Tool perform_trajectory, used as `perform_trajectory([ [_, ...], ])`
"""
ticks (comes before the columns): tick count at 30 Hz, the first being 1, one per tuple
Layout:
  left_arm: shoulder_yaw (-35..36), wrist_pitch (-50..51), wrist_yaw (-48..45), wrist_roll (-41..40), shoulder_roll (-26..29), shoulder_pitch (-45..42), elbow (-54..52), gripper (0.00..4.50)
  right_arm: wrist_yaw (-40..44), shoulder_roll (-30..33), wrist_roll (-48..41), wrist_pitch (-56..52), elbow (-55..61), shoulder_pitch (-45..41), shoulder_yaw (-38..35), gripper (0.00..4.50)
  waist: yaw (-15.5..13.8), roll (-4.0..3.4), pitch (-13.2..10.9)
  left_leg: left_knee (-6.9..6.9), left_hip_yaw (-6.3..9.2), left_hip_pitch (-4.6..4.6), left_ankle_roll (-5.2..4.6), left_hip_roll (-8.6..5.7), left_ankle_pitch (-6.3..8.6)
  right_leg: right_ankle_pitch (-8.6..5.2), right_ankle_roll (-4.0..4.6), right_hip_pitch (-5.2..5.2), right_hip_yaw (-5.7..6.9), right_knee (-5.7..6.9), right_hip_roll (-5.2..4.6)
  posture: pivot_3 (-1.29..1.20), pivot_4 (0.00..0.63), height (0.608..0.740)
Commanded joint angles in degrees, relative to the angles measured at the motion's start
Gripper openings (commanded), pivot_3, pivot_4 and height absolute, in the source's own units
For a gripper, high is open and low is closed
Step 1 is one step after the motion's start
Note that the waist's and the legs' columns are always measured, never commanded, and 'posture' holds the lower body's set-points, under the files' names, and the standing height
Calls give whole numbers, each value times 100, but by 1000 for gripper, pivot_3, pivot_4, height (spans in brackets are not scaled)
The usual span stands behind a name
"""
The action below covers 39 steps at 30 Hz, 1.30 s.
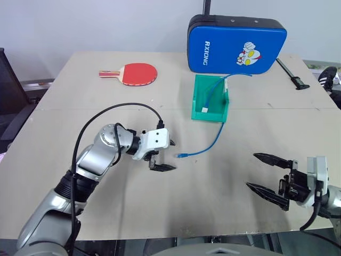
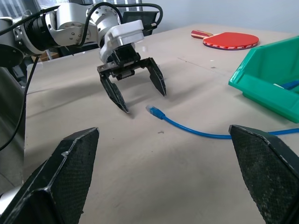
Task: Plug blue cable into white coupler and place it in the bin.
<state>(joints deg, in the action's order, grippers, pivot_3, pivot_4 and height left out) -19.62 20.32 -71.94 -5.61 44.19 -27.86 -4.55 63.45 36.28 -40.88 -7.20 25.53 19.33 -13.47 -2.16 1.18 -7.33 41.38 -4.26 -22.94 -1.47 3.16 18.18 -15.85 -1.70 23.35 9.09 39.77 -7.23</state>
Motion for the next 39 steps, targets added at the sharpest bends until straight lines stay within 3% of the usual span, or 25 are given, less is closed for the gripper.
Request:
perform_trajectory([
  [1,-62,16,43,102,-22,-28,-315,4243,11,-19,-37,123,177,31,-167,4484,1,0,0,0,0,0,0,0,0,0,0,0,-1,0,0,0,150,663],
  [4,-115,69,112,128,-58,-12,-365,3475,23,-11,-35,130,143,21,-175,4500,1,0,0,0,-1,0,0,0,0,0,0,0,-2,0,0,0,150,663],
  [5,-126,86,131,143,-73,-11,-375,2839,24,-10,-33,135,129,17,-178,4500,1,0,0,0,-1,0,0,0,0,0,0,0,-2,0,0,0,150,663],
  [9,-134,168,187,183,-130,-26,-384,976,21,-14,-23,152,105,10,-174,4500,1,0,0,1,-1,0,0,0,0,0,0,0,-2,1,0,0,150,663],
  [10,-136,199,192,194,-135,-29,-387,262,22,-13,-19,154,101,8,-172,4500,-4,2,1,1,-1,0,0,0,0,0,0,0,-2,1,0,0,150,663],
  [11,-139,212,195,202,-131,-28,-393,50,21,-13,-21,155,95,2,-173,4500,-6,3,2,1,1,0,0,0,0,0,0,0,-1,1,0,0,150,663],
  [20,-113,122,29,183,12,92,-514,50,28,-6,-14,176,76,21,-169,4500,-2,3,0,1,-1,4,0,0,0,0,0,-1,-6,1,0,0,150,663],
  [28,175,232,400,45,-193,57,-609,50,19,-38,20,208,52,38,-140,4500,-4,3,0,2,-1,4,0,0,0,0,0,-1,-6,2,0,0,150,663],
  [31,329,448,541,-52,-192,65,-812,664,8,-49,24,217,68,65,-158,4500,-1,4,-1,2,-1,3,0,0,0,1,-1,-1,-6,2,0,0,150,663],
  [35,506,1199,661,-407,-143,289,-1490,2509,14,-68,33,239,93,159,-182,4500,1,4,-1,2,-1,3,0,1,0,1,-1,-1,-7,1,0,0,150,663],
  [39,344,1468,754,-305,80,563,-1877,2509,36,-43,8,217,115,189,-189,4500,2,3,-1,2,-4,5,0,2,0,1,-1,-1,-14,1,0,0,150,663],
])
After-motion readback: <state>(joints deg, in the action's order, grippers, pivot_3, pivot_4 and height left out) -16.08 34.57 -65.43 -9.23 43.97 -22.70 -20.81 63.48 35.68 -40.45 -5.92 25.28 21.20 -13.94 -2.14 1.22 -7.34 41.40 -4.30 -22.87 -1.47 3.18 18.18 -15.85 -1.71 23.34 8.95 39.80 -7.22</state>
